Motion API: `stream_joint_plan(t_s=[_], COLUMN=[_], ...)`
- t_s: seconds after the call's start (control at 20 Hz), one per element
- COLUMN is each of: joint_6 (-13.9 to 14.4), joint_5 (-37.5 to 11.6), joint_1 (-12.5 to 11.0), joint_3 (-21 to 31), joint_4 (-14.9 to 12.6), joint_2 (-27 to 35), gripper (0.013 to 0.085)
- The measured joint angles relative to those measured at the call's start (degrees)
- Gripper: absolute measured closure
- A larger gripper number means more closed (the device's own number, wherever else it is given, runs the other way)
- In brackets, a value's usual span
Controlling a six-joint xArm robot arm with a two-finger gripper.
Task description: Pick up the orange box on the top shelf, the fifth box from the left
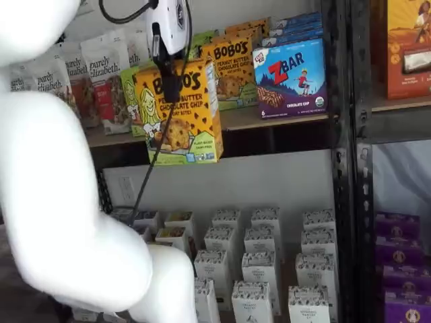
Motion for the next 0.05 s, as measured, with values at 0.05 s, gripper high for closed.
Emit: stream_joint_plan(t_s=[0.05], joint_6=[0.0], joint_5=[-0.6], joint_1=[0.1], joint_3=[0.8], joint_4=[0.0], joint_2=[-0.5], gripper=[0.061])
